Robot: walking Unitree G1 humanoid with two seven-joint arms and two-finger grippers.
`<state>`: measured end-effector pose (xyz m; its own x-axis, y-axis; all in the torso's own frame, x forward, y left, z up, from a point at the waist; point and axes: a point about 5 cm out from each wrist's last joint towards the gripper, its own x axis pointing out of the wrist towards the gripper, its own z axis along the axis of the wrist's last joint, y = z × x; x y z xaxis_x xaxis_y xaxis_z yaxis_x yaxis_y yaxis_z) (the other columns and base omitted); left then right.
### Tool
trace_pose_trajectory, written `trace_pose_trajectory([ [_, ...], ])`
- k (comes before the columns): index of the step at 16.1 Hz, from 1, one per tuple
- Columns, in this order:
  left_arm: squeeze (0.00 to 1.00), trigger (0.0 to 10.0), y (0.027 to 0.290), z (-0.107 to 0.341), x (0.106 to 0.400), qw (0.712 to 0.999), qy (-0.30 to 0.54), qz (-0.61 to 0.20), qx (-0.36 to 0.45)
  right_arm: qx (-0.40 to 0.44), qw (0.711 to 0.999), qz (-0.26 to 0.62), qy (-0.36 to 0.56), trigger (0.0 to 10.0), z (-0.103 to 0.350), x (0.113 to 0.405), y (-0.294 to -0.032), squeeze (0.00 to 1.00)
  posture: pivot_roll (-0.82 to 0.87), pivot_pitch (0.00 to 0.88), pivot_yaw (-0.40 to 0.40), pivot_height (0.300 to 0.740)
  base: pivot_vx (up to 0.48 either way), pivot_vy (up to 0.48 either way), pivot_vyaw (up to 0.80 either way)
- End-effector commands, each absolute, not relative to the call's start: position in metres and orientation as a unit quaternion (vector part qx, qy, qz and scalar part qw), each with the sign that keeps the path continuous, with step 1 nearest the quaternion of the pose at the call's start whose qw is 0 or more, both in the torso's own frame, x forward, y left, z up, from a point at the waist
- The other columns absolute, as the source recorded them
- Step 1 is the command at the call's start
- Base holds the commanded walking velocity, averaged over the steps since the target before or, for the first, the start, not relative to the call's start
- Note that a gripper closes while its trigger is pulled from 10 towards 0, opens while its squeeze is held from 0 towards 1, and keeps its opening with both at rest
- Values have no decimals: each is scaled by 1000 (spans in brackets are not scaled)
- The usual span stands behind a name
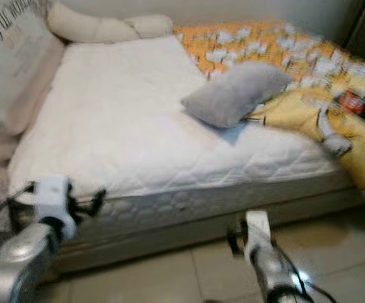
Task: Clean up the room
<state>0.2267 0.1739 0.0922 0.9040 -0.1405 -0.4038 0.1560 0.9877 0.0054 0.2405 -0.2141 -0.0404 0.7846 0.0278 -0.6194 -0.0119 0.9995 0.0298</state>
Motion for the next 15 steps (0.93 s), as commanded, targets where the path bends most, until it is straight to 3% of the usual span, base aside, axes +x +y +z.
trace_pose_trajectory([
  [1, 0, 10000, 173, 95, 230, 977, 193, -84, 28, 43, 968, 15, 248, 10000, -10, 274, -213, 0, -39, 0, 25, 740, 0, 0, 0],
  [2, 0, 10000, 175, 94, 231, 978, 192, -81, 33, 39, 980, 33, 193, 10000, 15, 296, -206, 0, -44, 0, 23, 740, 0, 0, 0],
  [4, 0, 10000, 176, 93, 232, 977, 188, -91, 36, 29, 988, 42, 143, 10000, 44, 309, -191, 0, -50, 0, 21, 740, 0, 0, 0],
  [6, 0, 10000, 175, 88, 232, 976, 193, -88, 46, -16, 988, 45, 148, 10000, 47, 299, -180, 0, -46, 0, 20, 740, 0, 0, 0],
  [11, 0, 10000, 176, 97, 229, 983, 162, -79, 43, 52, 996, 22, 74, 10000, 99, 260, -176, 0, -81, 0, 30, 740, 0, 0, 0],
  [15, 0, 10000, 165, 107, 227, 986, 137, -85, 38, 34, 994, 58, 81, 10000, 106, 234, -168, 0, -80, 0, 30, 740, 0, 0, -786],
])
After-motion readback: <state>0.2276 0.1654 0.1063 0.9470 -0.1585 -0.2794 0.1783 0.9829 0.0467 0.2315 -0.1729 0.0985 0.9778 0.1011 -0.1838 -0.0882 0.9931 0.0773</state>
